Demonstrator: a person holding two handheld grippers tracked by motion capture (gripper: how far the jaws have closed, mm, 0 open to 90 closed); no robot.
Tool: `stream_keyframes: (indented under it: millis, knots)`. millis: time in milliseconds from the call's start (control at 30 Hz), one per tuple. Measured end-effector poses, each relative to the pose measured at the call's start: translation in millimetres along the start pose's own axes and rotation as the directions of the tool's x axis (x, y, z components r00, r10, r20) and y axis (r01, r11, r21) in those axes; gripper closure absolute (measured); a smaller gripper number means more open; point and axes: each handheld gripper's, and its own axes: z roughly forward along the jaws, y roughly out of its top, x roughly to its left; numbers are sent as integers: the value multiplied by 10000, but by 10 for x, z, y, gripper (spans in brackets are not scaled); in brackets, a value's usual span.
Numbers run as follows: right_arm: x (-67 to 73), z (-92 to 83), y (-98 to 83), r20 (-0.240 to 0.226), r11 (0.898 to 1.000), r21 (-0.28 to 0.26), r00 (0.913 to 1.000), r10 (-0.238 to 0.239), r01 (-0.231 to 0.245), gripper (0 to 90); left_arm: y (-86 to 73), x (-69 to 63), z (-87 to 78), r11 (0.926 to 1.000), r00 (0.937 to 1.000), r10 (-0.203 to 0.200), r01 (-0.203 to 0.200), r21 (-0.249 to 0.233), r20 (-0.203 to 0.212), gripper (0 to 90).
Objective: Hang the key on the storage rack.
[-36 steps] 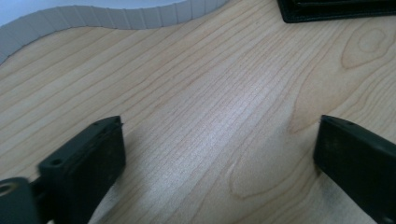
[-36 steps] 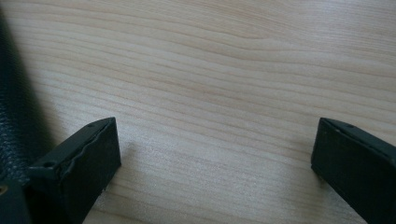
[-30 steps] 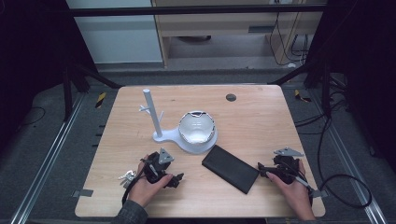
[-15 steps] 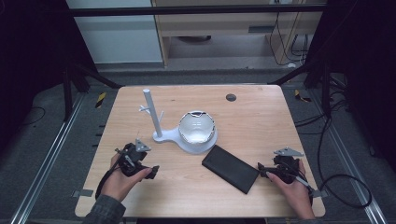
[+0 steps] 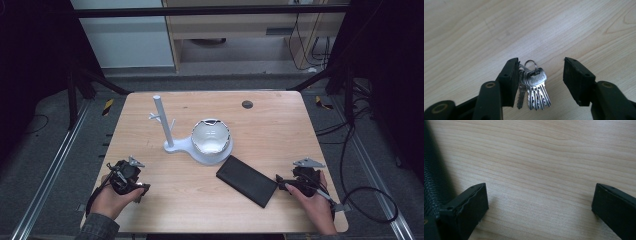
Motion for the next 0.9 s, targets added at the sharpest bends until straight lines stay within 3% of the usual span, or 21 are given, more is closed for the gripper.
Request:
stream_keyframes:
  millis: [133, 267, 467, 900]
  knots:
    - [3, -2, -1, -32, 10000, -7, 10000, 30, -30, 10, -33, 4, 103, 9988, 9999, 6, -15, 493, 167, 520]
    - [3, -2, -1, -33, 10000, -9, 10000, 30, -30, 10, -55, 30, 116, 9989, 9998, -151, 146, 453, 101, 549]
    - [3, -1, -1, -30, 10000, -9, 10000, 26, -26, 10, -85, 53, 130, 9976, 9999, -89, 81, 682, 120, 598]
    - [3, -2, -1, -29, 10000, -10, 10000, 14, -14, 10, -124, 122, 204, 9968, 9997, -222, 212, 766, 123, 619]
